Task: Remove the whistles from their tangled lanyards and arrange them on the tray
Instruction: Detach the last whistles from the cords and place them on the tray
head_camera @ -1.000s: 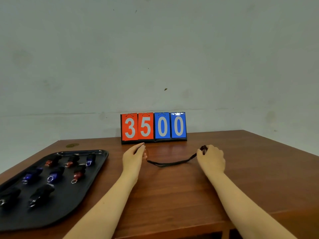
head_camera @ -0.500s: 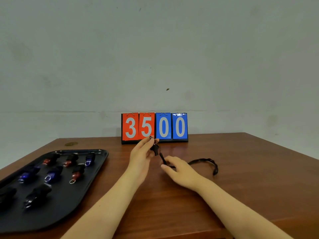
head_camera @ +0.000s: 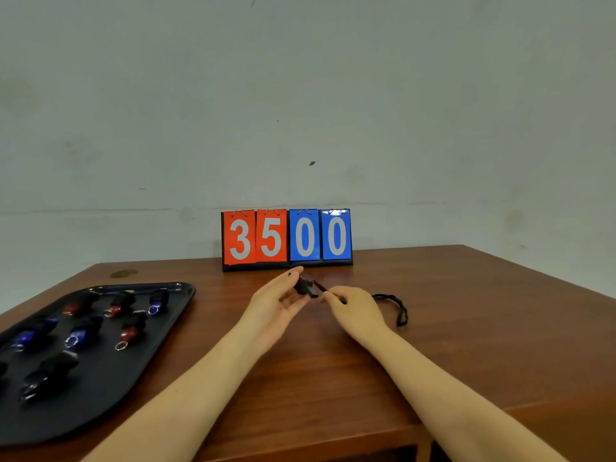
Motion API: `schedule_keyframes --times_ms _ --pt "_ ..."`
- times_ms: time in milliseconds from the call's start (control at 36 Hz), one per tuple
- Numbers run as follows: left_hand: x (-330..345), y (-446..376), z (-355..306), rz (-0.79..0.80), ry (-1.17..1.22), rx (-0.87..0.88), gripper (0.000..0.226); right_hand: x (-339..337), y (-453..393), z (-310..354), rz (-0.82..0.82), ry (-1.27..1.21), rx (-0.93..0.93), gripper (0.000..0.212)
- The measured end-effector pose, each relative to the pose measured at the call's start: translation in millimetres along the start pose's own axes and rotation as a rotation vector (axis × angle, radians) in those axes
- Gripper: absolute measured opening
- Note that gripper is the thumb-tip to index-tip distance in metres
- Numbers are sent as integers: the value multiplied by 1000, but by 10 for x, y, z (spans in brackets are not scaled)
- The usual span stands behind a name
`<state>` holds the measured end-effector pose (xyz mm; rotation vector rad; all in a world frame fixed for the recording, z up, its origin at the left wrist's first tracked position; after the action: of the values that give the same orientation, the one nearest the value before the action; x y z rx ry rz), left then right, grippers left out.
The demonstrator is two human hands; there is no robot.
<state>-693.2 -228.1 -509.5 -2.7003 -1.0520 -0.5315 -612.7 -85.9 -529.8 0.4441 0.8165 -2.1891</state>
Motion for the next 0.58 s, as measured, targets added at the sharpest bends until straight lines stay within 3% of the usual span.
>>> schedule_keyframes --times_ms 167,306,583 --pt "-119 -77 15 -181 -248 114 19 119 137 195 218 54 -215 26" --pt "-188 -126 29 -255 -441 211 18 185 221 361 170 44 -413 25" --pt "-128 -165 84 -135 -765 312 17 -10 85 258 -114 -208 -224 16"
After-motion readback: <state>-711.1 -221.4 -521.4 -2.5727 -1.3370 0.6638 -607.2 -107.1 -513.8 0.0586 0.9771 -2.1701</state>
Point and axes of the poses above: each hand's wrist, its own y-axis away from the middle knuckle, its own x-axis out of the palm, z = x × y, the point moved 2 cm from there along -y, towards the middle knuckle, and after that the axes turned 14 degrees about -y, right-handed, at the moved point
